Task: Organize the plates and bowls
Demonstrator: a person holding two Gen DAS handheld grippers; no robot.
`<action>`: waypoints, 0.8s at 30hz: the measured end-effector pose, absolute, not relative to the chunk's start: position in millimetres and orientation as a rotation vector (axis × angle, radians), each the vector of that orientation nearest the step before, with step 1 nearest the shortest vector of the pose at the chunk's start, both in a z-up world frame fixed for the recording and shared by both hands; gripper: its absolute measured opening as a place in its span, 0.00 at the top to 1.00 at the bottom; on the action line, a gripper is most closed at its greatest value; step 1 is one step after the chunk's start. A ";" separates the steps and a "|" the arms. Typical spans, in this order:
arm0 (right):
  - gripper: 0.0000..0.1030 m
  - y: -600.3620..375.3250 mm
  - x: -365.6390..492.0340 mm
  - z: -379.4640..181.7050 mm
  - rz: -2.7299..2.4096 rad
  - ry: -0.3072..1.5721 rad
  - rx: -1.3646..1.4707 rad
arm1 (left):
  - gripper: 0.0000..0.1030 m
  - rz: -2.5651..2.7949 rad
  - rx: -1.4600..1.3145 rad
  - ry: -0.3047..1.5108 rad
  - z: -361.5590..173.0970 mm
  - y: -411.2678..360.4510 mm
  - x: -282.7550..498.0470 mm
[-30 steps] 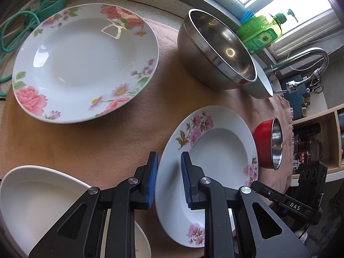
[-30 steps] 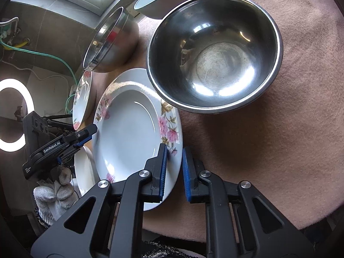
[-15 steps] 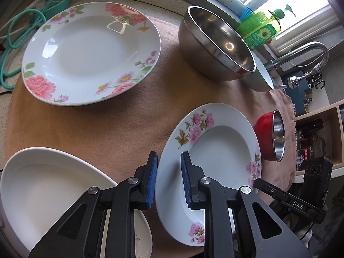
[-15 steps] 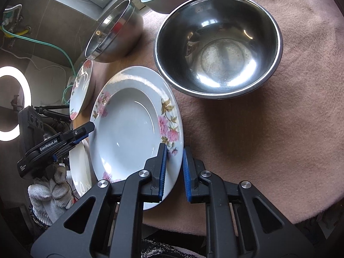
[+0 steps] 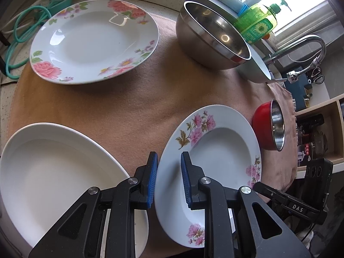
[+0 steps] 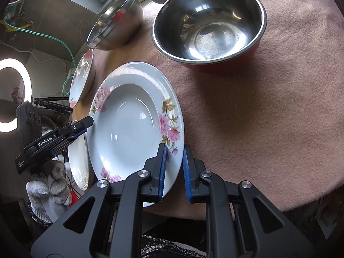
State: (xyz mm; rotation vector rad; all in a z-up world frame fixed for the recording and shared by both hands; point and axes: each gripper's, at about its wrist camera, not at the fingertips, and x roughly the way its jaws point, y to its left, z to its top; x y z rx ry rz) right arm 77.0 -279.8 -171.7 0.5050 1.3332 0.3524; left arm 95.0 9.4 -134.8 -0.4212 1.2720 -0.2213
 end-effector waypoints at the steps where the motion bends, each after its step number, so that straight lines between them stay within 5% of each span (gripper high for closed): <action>1: 0.85 -279.6 77.2 -171.8 0.353 1.334 0.503 | 0.81 -0.222 -0.419 1.273 -134.9 8.4 94.0; 24: 0.84 -276.0 74.6 -175.5 0.364 1.338 0.480 | 0.81 -0.223 -0.423 1.278 -137.1 4.5 88.1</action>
